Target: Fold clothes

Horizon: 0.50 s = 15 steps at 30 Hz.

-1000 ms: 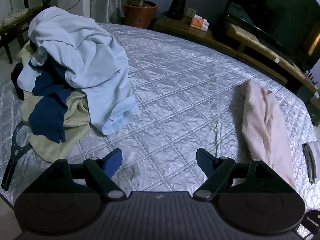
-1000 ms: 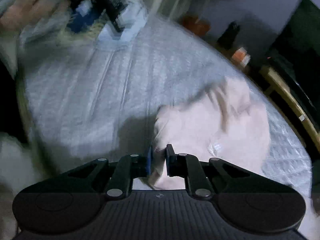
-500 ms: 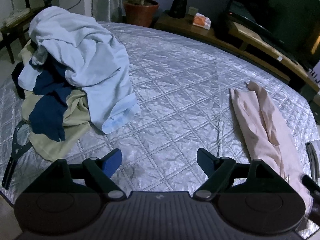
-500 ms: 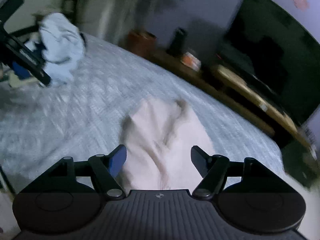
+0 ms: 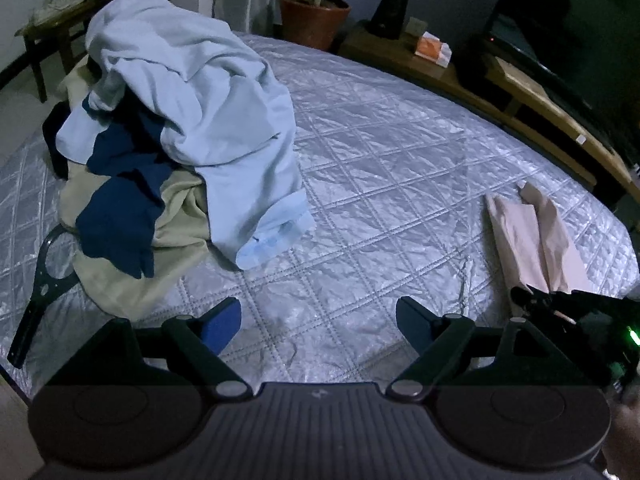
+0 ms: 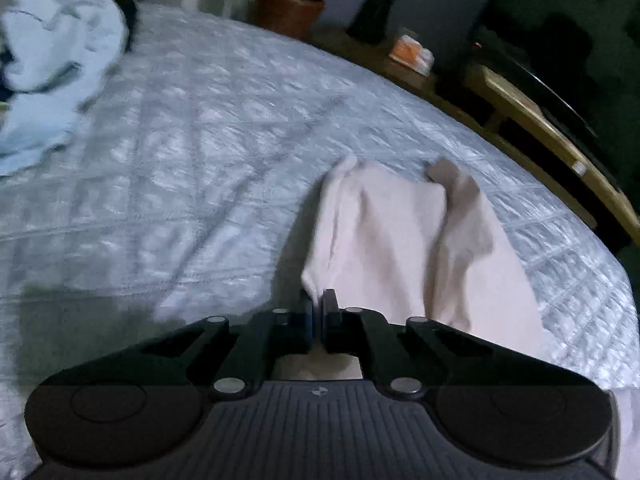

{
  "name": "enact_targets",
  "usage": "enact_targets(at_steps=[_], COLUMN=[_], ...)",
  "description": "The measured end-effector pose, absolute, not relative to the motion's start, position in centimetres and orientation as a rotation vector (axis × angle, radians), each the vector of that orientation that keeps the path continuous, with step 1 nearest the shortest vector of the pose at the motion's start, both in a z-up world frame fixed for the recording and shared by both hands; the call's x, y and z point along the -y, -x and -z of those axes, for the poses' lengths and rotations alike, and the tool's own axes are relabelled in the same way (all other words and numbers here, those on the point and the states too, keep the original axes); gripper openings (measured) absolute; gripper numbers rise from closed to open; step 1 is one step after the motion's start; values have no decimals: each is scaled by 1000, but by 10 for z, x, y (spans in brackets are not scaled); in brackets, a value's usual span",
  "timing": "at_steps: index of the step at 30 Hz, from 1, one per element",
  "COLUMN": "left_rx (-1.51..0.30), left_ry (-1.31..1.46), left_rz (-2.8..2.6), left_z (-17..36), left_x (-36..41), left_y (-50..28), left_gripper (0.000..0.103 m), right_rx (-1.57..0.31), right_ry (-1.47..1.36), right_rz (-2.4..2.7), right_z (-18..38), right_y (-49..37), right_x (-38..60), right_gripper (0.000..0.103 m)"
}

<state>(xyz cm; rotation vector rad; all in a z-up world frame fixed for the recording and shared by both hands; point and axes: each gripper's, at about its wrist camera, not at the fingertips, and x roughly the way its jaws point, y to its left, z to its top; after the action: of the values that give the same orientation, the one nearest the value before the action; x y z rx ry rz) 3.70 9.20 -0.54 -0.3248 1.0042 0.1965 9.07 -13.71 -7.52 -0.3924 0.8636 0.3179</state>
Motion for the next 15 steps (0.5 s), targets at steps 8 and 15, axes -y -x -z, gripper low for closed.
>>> enact_targets(at_steps=[8, 15], left_rx=[-1005, -1012], left_ry=[336, 323], left_rz=[-228, -213], left_z=[7, 7], left_x=[-97, -93], left_y=[-35, -34], left_gripper=[82, 82], right_rx=[-773, -872], right_ry=[257, -86], right_rz=[-562, 55], right_z=[33, 34], right_y=[-6, 30], right_x=[169, 313], right_gripper=[22, 76])
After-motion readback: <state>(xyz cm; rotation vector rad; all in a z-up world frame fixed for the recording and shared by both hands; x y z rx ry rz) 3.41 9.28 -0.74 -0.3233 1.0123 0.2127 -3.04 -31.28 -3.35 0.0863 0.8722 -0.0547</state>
